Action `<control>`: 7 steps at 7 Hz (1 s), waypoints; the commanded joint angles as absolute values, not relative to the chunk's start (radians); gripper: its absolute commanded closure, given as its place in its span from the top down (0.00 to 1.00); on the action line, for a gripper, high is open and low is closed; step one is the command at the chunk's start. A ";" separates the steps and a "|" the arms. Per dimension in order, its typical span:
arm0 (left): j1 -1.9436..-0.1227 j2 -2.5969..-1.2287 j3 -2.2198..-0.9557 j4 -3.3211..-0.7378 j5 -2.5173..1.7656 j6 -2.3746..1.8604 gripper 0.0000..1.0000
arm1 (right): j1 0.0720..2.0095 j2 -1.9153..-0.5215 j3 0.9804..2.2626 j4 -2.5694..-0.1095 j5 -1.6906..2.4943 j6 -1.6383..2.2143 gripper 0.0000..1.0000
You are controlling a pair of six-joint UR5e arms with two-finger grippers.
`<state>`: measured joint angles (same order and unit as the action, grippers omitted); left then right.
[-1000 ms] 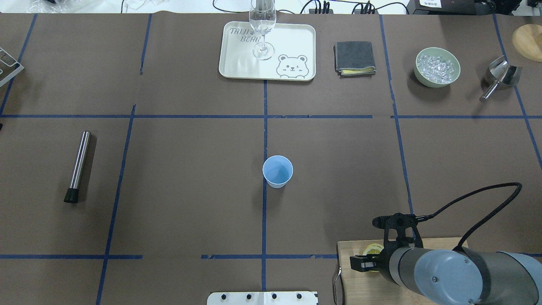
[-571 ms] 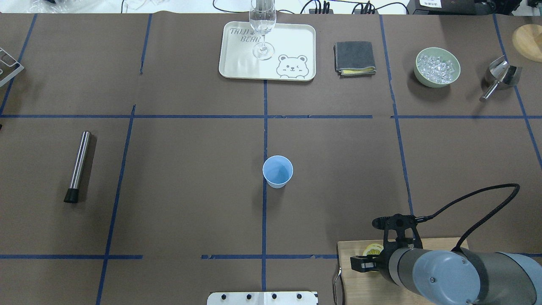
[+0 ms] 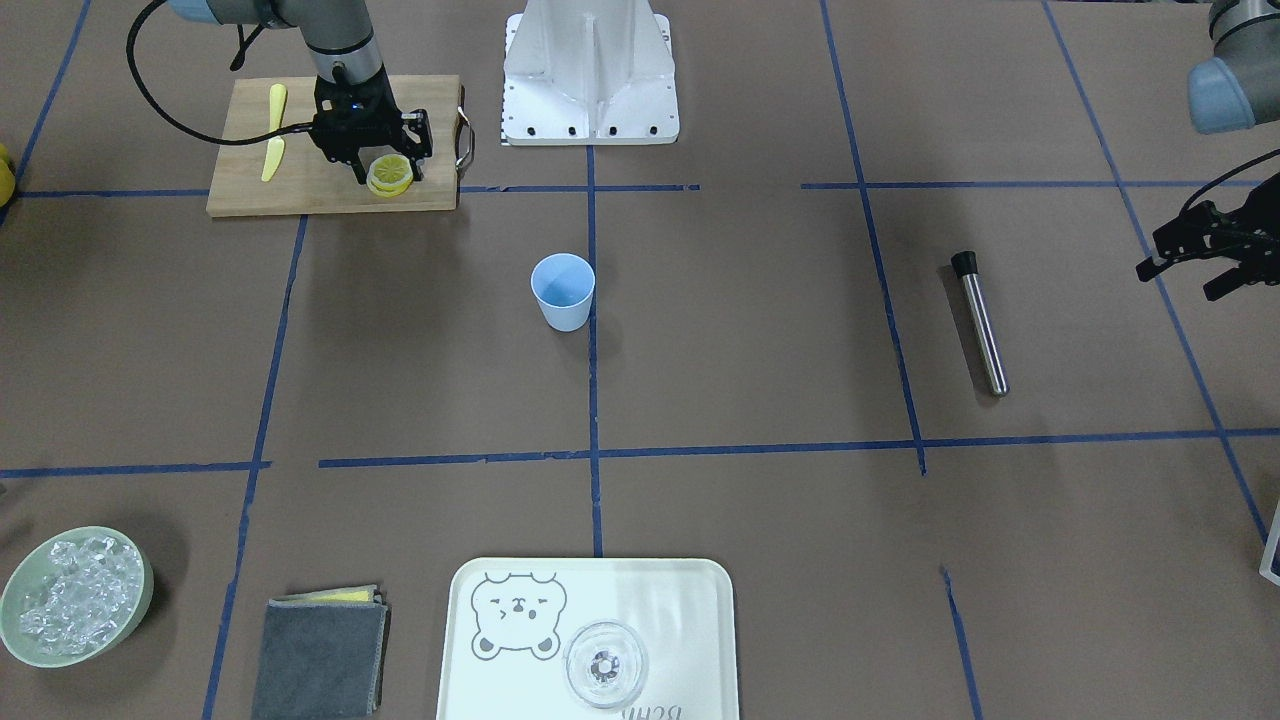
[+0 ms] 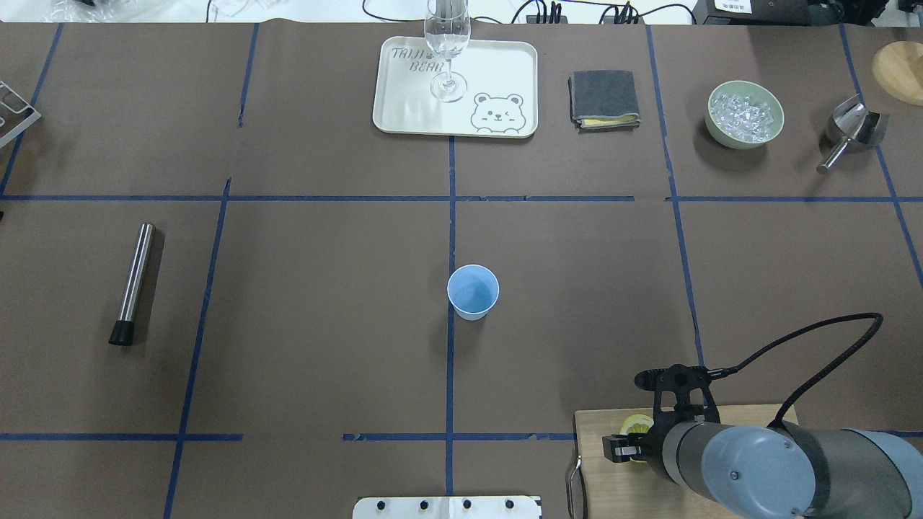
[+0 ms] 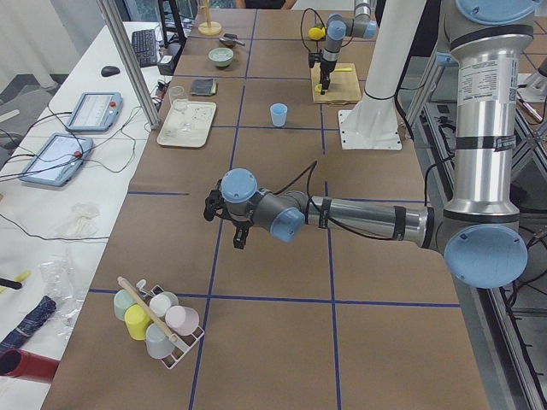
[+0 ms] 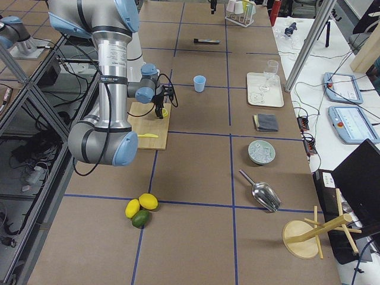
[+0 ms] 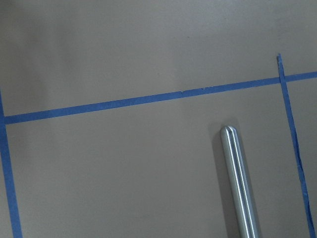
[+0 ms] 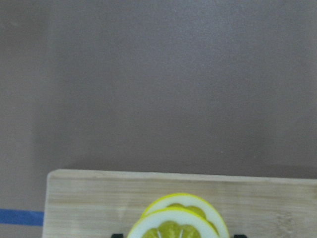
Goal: Squeeze lemon into cup
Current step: 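Close the right gripper on the lemon slice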
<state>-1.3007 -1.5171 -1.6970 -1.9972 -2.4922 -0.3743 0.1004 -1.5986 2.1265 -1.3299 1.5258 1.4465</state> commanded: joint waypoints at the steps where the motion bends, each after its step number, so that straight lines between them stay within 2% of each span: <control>1: -1.301 -1.517 -1.700 -1.997 -2.494 -0.374 1.00 | 0.104 -1.600 2.134 -1.330 1.526 1.447 0.27; 4: -1.301 -1.516 -1.701 -1.997 -2.496 -0.374 1.00 | 0.110 -1.656 2.209 -1.330 1.528 1.447 0.26; 7: -1.301 -1.514 -1.712 -1.996 -2.497 -0.376 1.00 | 0.117 -1.663 2.220 -1.338 1.526 1.447 0.26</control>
<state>-1.3008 -1.5151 -1.7080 -1.9962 -2.4961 -0.3753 0.1142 -1.6608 2.2167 -1.3353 1.5268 1.4465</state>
